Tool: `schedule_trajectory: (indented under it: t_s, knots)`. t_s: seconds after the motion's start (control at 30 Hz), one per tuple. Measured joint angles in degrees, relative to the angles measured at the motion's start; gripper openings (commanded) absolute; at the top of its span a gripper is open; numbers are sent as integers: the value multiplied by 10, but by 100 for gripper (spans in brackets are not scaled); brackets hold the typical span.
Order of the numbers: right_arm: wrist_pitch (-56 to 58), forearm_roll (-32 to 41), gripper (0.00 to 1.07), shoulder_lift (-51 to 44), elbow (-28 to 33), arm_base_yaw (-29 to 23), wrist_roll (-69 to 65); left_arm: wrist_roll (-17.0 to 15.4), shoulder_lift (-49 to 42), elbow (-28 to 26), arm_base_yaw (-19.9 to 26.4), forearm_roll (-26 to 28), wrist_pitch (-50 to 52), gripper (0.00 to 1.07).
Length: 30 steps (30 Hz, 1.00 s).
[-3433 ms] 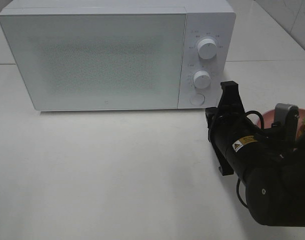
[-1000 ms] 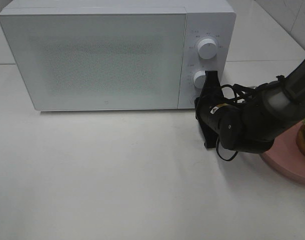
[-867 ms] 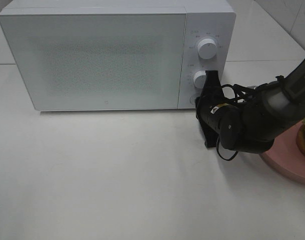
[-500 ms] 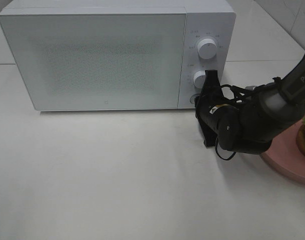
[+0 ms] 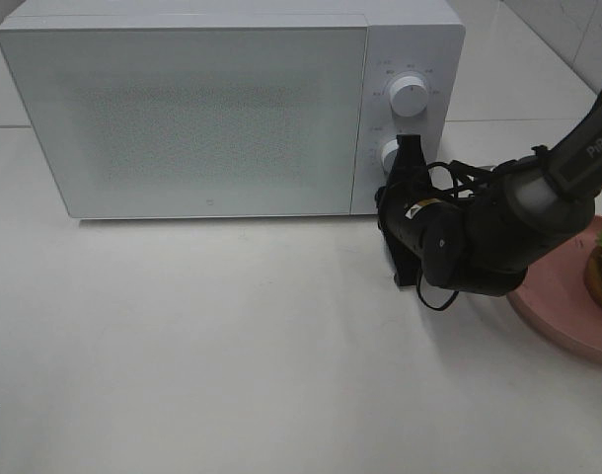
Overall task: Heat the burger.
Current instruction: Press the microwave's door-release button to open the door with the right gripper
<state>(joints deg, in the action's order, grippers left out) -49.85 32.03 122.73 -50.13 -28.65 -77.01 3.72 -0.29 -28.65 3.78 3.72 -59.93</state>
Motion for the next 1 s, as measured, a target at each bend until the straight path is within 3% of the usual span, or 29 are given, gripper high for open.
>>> schedule_trajectory:
  t_s: [0.33, 1.0]
  knots:
    - [-6, 59, 0, 13, -29, -9, 45, 0, 0, 0, 0, 0, 0, 98]
    - [26, 69, 0, 10, -37, -8, 56, 0, 0, 0, 0, 0, 0, 98]
